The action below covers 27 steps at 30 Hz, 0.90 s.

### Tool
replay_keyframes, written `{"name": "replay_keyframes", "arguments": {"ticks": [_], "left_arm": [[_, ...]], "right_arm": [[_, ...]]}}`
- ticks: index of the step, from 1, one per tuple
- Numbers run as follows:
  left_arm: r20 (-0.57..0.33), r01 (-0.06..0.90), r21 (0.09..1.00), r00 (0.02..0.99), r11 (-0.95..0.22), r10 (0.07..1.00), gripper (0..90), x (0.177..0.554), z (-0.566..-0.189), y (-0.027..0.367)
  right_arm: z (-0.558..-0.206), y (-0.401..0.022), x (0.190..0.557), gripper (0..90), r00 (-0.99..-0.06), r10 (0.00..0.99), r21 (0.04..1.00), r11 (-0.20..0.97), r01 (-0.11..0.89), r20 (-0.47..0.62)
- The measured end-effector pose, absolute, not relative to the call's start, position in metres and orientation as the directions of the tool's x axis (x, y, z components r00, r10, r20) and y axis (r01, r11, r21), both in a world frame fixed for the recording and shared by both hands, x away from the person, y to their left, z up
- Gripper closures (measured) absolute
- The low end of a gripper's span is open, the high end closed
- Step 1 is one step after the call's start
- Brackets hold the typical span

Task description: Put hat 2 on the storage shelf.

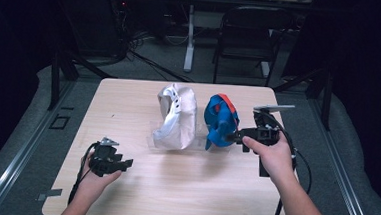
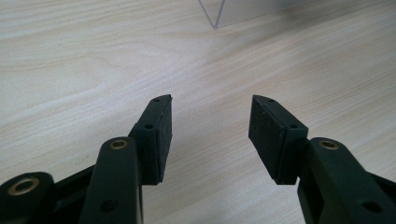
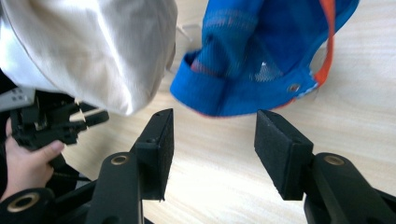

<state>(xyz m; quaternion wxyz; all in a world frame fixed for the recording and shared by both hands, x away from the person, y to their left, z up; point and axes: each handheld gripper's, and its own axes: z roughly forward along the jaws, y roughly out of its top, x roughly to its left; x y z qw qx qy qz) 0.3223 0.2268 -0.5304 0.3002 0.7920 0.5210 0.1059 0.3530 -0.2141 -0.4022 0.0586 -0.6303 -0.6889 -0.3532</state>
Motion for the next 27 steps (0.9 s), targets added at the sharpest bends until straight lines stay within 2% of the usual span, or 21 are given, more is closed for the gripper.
{"name": "replay_keyframes", "arguments": {"ticks": [9,27], "left_arm": [[-0.146,0.763,0.585,0.433,-0.275,0.889,49.5,0.322,-0.53,0.228],[-0.14,0.764,0.58,0.436,-0.283,0.889,48.9,0.321,-0.532,0.224]], "right_arm": [[-0.424,-0.21,0.332,48.0,-0.227,0.827,0.406,-0.001,0.914,0.514],[-0.456,-0.199,0.297,47.9,-0.278,0.858,0.46,0.055,0.886,0.433]]}}
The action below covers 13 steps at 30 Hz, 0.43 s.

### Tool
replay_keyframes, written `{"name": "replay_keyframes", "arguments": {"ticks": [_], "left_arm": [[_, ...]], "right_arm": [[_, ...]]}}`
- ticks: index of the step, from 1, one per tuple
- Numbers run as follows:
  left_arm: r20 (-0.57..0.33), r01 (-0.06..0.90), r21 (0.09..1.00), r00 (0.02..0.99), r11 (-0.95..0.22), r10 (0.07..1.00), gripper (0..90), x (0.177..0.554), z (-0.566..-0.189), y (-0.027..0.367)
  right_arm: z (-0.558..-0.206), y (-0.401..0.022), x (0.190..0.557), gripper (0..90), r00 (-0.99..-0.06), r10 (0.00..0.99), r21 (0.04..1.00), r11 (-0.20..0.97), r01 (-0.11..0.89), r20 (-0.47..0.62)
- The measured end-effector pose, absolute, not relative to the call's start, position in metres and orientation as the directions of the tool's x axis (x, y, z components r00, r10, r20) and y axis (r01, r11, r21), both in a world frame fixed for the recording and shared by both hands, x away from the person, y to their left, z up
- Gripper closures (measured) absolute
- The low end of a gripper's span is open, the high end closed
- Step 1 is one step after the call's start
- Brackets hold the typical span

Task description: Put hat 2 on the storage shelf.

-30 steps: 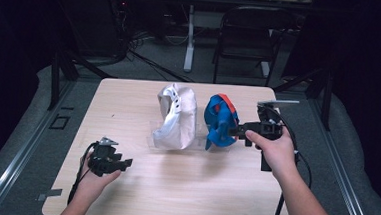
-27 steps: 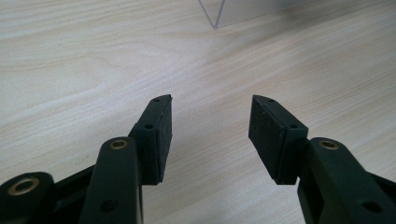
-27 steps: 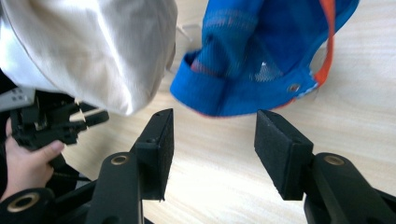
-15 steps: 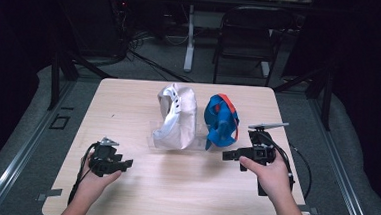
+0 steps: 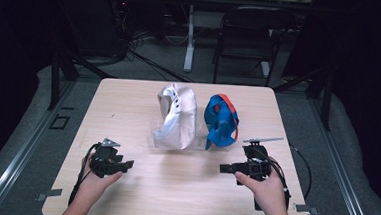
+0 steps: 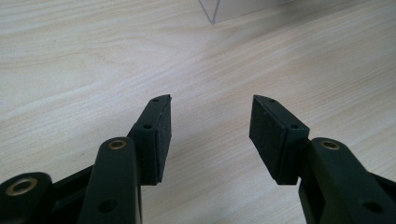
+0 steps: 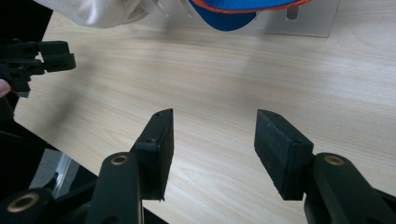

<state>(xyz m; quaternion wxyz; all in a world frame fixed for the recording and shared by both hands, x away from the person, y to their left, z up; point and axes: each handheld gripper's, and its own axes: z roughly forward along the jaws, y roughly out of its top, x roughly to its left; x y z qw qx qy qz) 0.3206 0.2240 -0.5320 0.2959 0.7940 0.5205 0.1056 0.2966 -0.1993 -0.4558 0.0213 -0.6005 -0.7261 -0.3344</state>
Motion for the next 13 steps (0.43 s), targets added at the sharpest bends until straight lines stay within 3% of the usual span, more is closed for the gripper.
{"name": "replay_keyframes", "arguments": {"ticks": [7,13], "left_arm": [[-0.14,0.762,0.583,0.436,-0.282,0.889,48.4,0.32,-0.532,0.223],[-0.139,0.749,0.6,0.442,-0.28,0.886,46.5,0.319,-0.528,0.223]], "right_arm": [[-0.476,-0.188,0.29,48.7,-0.322,0.873,0.478,0.12,0.87,0.367],[-0.487,-0.194,0.282,48.9,-0.315,0.884,0.527,0.095,0.844,0.345]]}}
